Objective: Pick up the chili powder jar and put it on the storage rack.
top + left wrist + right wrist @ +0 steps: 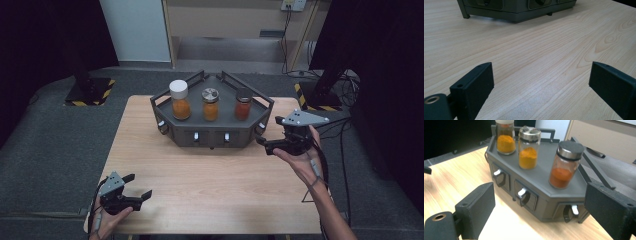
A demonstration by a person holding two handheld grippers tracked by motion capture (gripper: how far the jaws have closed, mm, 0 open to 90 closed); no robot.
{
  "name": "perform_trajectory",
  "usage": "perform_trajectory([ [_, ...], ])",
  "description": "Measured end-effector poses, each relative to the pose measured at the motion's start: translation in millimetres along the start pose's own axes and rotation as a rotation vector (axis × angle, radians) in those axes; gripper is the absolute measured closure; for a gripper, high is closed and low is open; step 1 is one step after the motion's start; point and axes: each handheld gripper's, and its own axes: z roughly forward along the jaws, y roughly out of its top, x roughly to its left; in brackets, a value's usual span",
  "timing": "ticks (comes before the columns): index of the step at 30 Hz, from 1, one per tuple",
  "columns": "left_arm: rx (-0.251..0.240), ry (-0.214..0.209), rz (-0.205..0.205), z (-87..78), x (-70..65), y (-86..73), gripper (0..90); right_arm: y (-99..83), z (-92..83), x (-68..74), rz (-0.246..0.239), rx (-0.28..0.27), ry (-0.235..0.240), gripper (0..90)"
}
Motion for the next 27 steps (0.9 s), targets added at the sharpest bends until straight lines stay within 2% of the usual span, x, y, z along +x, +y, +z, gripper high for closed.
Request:
perform_trajectory([
  [8,-0.005,0.004,-0.001,-0.8,-0.7,-0.3,4.9,-29.4,-14.1,6.8,0.021,0.001,-0.017,9.7],
  [14,-0.004,0.005,0.0,-1.0,-1.0,-0.2,4.9,-51.4,-20.9,10.9,0.057,0.015,-0.033,8.2],
  [20,-0.002,0.005,0.001,-0.9,-1.2,0.0,4.9,-68.4,-27.0,17.6,0.068,0.036,-0.053,7.2],
  [27,-0.005,0.007,0.002,-1.3,-1.5,-0.2,4.9,-88.2,-31.3,22.0,0.098,0.04,-0.052,6.8],
])
